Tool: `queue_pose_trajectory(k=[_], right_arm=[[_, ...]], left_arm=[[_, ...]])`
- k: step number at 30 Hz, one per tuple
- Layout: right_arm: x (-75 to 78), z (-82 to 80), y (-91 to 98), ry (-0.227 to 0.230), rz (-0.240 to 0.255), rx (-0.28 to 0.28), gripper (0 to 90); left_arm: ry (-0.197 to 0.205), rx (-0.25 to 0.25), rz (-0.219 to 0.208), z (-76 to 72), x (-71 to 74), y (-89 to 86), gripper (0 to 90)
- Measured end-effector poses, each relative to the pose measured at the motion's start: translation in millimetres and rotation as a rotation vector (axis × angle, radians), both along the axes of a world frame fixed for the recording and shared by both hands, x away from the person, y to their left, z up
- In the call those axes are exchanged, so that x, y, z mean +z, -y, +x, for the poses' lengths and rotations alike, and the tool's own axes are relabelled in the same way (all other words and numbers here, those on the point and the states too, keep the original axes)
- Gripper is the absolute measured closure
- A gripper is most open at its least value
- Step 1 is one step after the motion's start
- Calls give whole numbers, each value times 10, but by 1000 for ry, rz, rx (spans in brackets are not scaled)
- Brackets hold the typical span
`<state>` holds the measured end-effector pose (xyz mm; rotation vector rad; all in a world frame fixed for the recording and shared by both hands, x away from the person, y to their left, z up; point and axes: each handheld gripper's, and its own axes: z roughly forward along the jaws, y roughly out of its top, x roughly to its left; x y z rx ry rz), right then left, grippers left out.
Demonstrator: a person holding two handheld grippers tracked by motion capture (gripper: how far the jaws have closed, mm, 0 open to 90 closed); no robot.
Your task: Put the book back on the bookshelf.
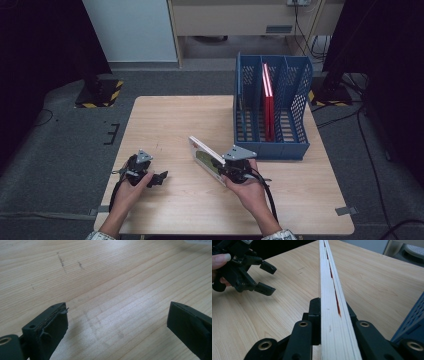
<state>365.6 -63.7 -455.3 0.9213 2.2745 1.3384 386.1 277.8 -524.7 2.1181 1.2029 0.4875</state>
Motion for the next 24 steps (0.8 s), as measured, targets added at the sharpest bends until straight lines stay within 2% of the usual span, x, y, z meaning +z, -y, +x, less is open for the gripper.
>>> queue_pose_trajectory(k=[16, 24], right_arm=[[118, -95, 279, 22, 8, -27, 761], [131, -157, 448, 29, 10, -46, 761]], left_arm=[[-8, -1, 53, 4, -60, -35, 31], [0, 4, 44, 7, -64, -44, 31]])
